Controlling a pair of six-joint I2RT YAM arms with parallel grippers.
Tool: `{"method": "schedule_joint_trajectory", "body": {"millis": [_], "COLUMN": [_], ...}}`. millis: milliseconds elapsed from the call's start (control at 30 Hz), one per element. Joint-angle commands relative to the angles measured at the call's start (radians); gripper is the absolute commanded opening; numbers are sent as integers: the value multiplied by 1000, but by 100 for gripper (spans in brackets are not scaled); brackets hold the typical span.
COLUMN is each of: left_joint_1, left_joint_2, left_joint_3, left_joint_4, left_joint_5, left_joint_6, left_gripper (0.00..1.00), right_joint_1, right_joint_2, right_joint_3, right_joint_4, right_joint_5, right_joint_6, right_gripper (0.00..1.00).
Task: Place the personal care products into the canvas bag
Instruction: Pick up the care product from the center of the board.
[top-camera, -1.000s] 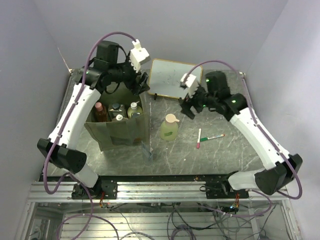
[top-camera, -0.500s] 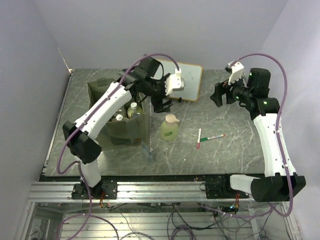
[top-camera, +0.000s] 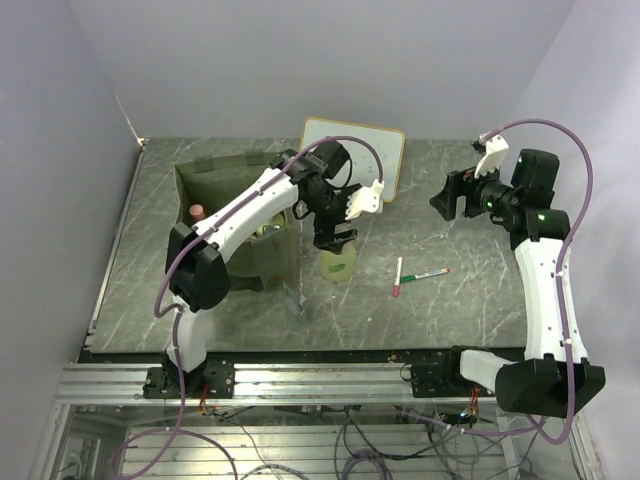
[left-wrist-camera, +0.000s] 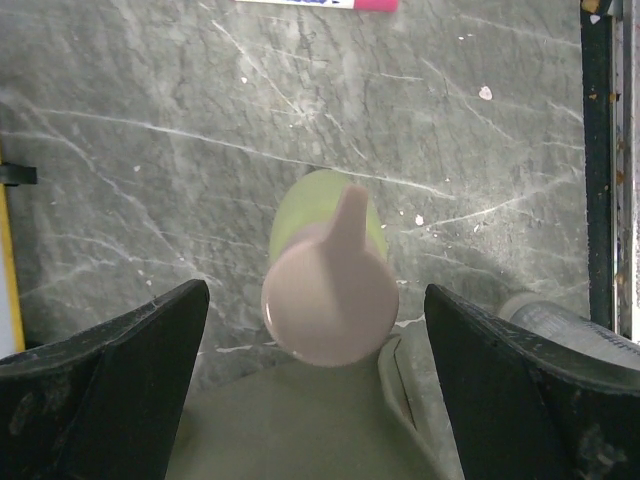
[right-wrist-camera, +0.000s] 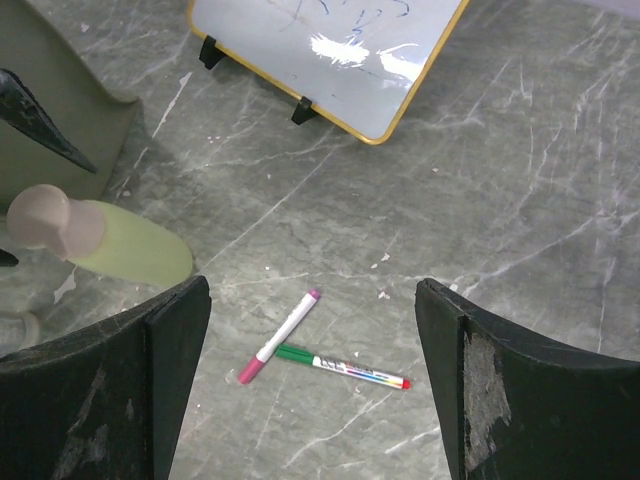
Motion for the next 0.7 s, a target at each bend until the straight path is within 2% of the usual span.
{"method": "schedule_joint_trajectory", "body": {"millis": [0,133,333,667], "left_joint_1": [-19,-33,-51,-60], "left_joint_2": [12,24,37,49], "left_joint_3": [16,5,-8,0], "left_joint_4": [-29,-5,2,5], "left_joint_5": [11,3,-21,-54], "left_joint_6": [53,40,46,53], "left_gripper": [100,100,92,85], "right_joint_1": [-22,-27,-35,-43], "right_joint_2": [-22,-21,-25,-25], "right_joint_3": [-9,-17,-17,-25], "right_joint_4": [23,25,22,25], "right_joint_5": [-31,-35,-39,-60], "right_joint_6": [18,19,20,29], "right_gripper": [83,83,83,83]}}
